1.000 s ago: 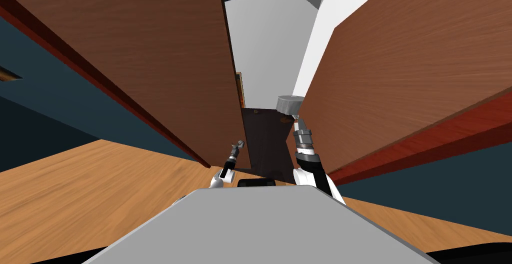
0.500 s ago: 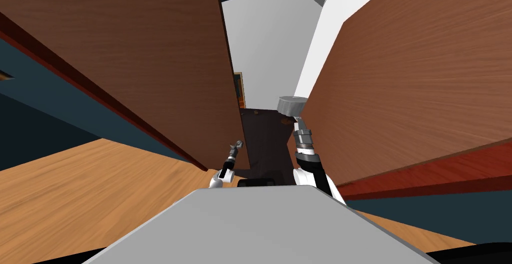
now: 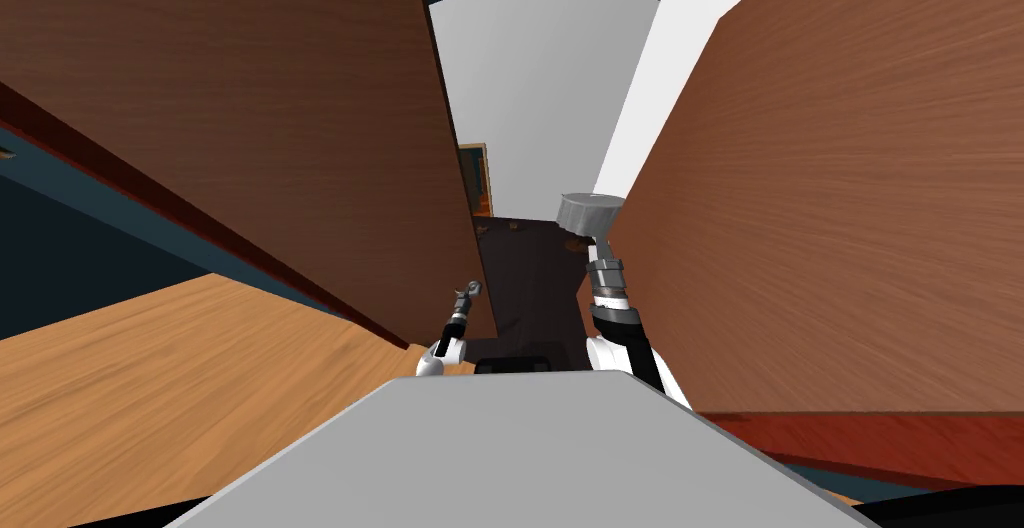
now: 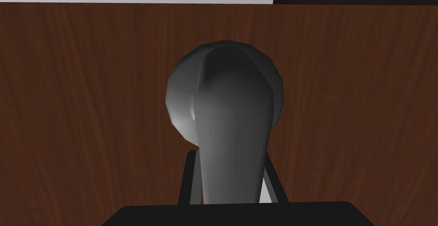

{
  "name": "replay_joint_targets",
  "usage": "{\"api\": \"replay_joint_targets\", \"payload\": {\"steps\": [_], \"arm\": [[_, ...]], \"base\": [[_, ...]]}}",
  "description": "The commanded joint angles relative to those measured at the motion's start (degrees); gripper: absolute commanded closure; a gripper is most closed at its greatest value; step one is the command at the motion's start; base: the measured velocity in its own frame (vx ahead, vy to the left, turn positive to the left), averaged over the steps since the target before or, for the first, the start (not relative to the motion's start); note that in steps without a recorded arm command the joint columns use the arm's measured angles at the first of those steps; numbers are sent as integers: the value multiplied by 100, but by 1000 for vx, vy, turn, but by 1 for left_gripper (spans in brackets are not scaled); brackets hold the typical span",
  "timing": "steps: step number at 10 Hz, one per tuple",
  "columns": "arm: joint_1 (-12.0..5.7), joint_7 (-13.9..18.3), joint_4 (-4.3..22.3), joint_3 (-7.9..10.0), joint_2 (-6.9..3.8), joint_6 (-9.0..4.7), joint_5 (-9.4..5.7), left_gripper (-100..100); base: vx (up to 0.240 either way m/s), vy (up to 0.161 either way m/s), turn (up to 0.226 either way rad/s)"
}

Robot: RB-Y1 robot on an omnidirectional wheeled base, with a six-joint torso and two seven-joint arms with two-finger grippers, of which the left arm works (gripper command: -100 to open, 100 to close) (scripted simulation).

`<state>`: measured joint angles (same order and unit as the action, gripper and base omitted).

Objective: Push the door open

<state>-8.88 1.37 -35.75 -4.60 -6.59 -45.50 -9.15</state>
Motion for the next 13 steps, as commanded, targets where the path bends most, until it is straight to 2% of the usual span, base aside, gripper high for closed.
{"api": "replay_joint_targets", "payload": {"steps": [1, 9, 12, 13], "arm": [[-82, -34, 111, 189, -72, -79, -74, 100], [-103, -246, 236, 735, -80, -100, -274, 100], [-109, -306, 272, 890, -83, -107, -331, 100], [-90, -290, 278, 853, -85, -87, -317, 100]], "base": [[183, -125, 65], [185, -92, 62], [162, -92, 52], [65, -41, 37]]}}
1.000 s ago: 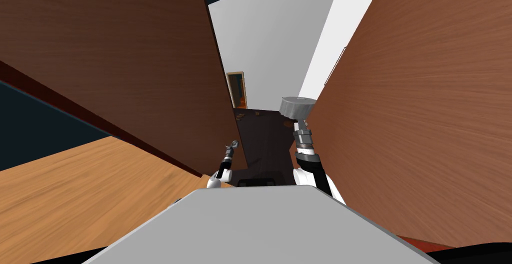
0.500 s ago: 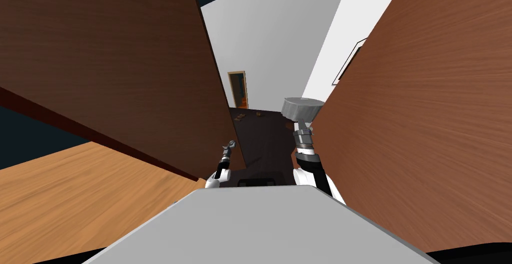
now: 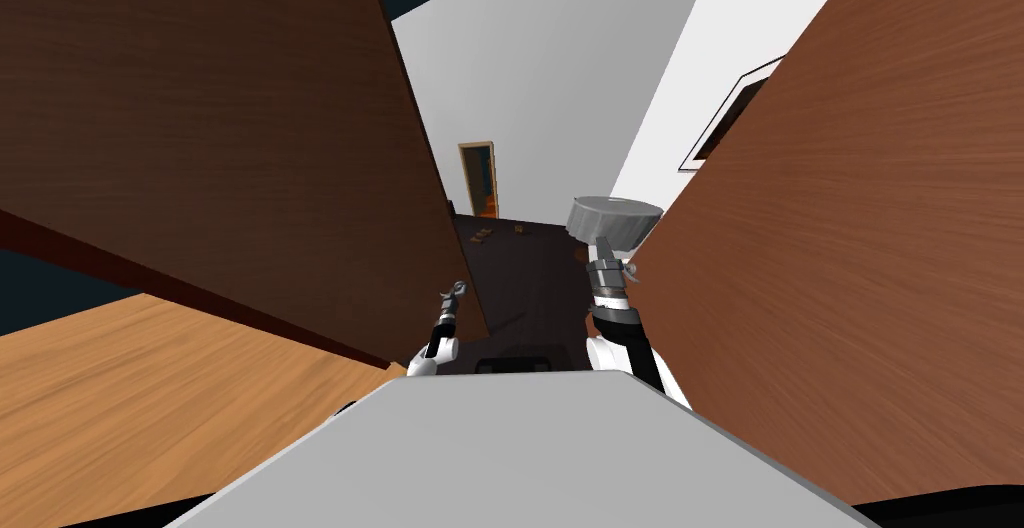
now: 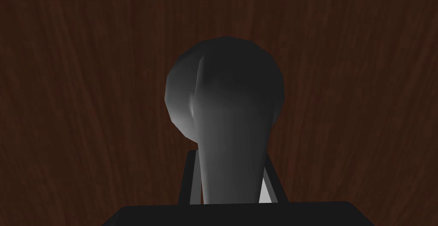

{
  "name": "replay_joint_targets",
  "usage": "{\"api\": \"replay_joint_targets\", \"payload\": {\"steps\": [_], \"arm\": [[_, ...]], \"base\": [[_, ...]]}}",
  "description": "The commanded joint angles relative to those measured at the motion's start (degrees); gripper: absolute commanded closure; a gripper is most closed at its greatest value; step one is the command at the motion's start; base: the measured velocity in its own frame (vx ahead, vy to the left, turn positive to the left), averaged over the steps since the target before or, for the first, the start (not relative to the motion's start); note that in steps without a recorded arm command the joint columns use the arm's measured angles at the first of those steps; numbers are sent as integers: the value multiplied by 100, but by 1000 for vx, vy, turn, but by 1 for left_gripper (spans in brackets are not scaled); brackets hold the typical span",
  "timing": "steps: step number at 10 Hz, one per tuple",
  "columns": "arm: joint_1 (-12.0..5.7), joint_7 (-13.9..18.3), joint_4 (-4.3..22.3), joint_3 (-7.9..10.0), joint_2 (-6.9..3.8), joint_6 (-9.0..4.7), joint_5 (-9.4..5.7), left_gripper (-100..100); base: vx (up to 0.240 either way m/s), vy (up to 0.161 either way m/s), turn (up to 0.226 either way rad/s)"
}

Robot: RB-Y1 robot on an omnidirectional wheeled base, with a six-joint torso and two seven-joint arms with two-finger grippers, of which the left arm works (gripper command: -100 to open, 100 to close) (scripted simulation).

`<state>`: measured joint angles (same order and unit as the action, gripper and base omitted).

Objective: Push the door open

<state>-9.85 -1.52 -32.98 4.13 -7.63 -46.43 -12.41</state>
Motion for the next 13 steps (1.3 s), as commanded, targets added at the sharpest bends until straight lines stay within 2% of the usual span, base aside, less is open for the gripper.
{"api": "replay_joint_targets", "payload": {"steps": [1, 7, 8, 9, 13], "arm": [[6, -24, 10, 66, -15, -7, -43, 100], [30, -121, 51, 329, -75, -34, -213, 100], [30, -121, 51, 329, -75, -34, -213, 100], [40, -160, 68, 437, -99, -44, -283, 100], [61, -246, 105, 671, -152, -68, -434, 100]], "base": [[114, -22, 39], [182, -24, 38], [143, -6, 32], [200, -31, 38], [212, -36, 57]]}}
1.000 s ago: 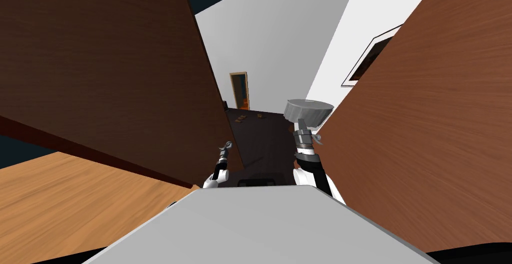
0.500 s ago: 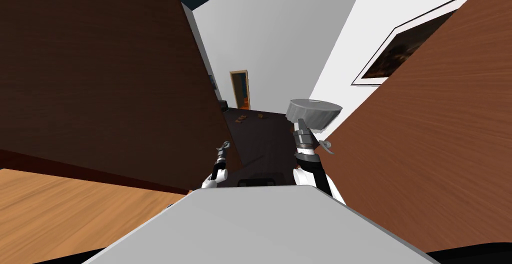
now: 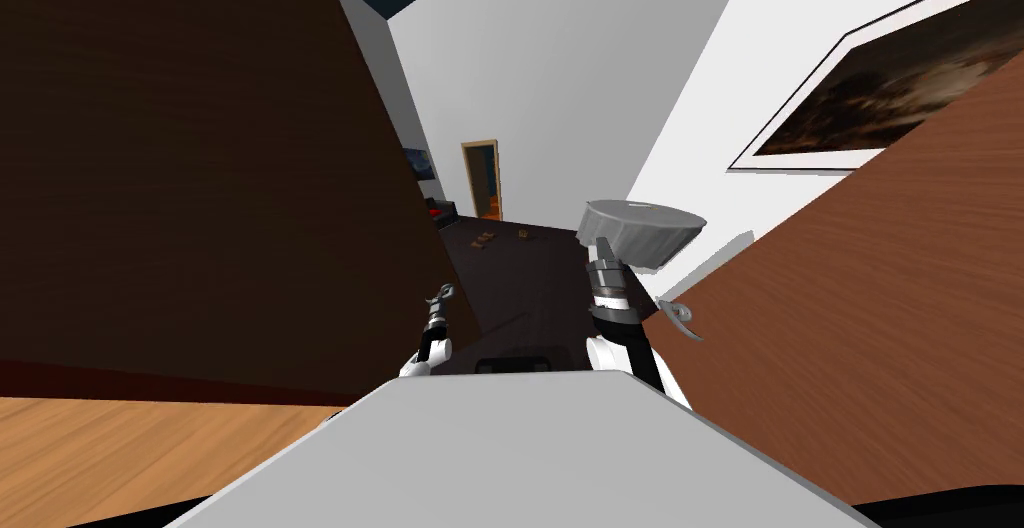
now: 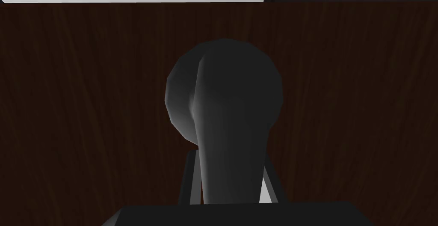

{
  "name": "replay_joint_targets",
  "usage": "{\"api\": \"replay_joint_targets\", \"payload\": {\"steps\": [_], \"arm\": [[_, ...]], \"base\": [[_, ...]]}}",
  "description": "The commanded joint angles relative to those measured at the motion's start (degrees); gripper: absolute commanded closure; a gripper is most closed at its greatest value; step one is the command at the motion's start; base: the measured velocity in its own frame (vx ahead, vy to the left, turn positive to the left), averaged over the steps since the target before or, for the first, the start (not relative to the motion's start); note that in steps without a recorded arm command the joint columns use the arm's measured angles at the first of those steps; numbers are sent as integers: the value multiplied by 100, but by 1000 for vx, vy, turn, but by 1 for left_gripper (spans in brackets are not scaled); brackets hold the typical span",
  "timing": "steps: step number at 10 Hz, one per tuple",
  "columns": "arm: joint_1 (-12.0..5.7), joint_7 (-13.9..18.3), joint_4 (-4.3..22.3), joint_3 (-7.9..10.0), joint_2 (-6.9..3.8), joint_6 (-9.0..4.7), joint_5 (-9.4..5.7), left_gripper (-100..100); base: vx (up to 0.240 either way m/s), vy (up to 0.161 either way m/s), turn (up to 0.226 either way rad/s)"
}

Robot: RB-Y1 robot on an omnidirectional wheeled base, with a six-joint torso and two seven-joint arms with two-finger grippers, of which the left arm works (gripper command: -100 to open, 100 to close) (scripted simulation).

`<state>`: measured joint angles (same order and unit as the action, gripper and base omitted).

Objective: Push the door open

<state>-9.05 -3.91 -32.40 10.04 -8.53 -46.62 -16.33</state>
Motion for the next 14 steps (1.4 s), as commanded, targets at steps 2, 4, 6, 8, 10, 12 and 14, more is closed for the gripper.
{"api": "replay_joint_targets", "payload": {"steps": [2, 4, 6, 8, 10, 12, 14], "arm": [[-8, -51, 66, 199, -89, -61, -119, 100], [5, -105, 89, 346, -122, -75, -214, 100], [5, -105, 8, 346, -122, -75, -214, 100], [16, -145, 106, 457, -147, -87, -286, 100], [23, -174, 118, 534, -165, -94, -336, 100], [31, -208, 133, 628, -186, -104, -396, 100], [39, -237, 145, 707, -204, -112, -448, 100]], "base": [[213, -23, 65], [220, -44, 50], [104, -19, 41], [71, 0, 11], [176, -47, 68], [188, -28, 47], [147, -29, 43]]}}
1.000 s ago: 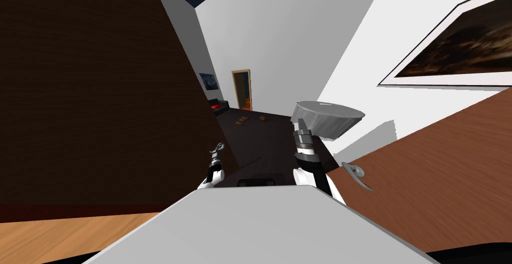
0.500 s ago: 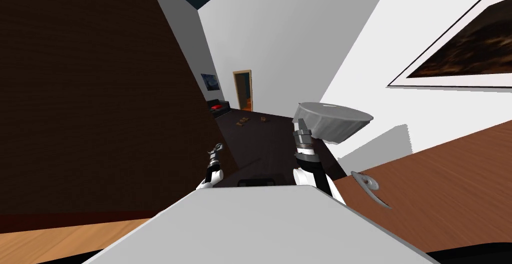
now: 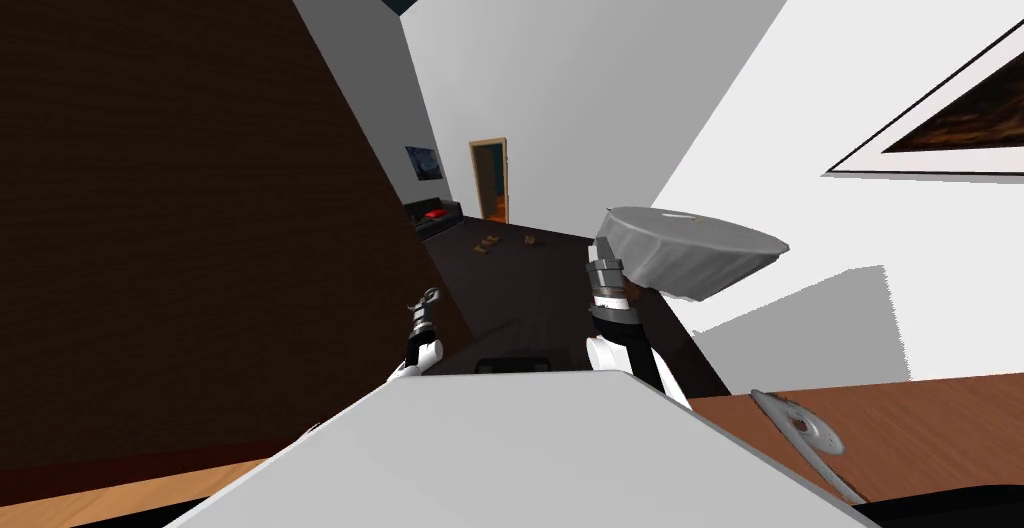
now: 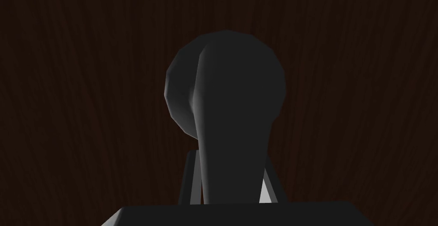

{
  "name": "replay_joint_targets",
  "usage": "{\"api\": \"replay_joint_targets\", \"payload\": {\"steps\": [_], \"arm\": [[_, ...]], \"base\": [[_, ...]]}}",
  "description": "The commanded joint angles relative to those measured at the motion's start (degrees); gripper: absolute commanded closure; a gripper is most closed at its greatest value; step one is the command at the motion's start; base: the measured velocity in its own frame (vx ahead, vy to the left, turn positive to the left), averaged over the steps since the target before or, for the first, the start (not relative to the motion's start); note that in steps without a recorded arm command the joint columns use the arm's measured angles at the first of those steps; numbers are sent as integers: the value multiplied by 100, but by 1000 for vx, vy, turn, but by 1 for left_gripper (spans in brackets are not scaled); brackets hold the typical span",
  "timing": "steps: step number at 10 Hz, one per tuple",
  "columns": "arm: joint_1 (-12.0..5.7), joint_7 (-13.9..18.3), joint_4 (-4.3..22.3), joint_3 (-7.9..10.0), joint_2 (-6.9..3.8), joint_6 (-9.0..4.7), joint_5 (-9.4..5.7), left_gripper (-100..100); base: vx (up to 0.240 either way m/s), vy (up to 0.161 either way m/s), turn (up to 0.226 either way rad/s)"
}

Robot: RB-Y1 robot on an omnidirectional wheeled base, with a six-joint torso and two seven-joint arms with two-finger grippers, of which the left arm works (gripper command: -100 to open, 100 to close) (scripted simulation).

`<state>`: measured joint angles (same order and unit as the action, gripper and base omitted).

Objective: Push the door open

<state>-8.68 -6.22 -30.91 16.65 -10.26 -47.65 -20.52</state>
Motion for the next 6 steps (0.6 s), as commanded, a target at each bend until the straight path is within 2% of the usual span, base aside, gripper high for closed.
{"api": "replay_joint_targets", "payload": {"steps": [1, 3, 5, 6], "arm": [[6, -25, 4, 97, -43, -14, -62, 100], [13, -52, 15, 171, -59, -22, -110, 100], [8, -30, 93, 181, -90, -56, -114, 100], [27, -81, 87, 293, -118, -62, -199, 100]], "base": [[197, -33, 66], [189, -40, 51], [69, -8, 30], [158, 13, 42]]}}
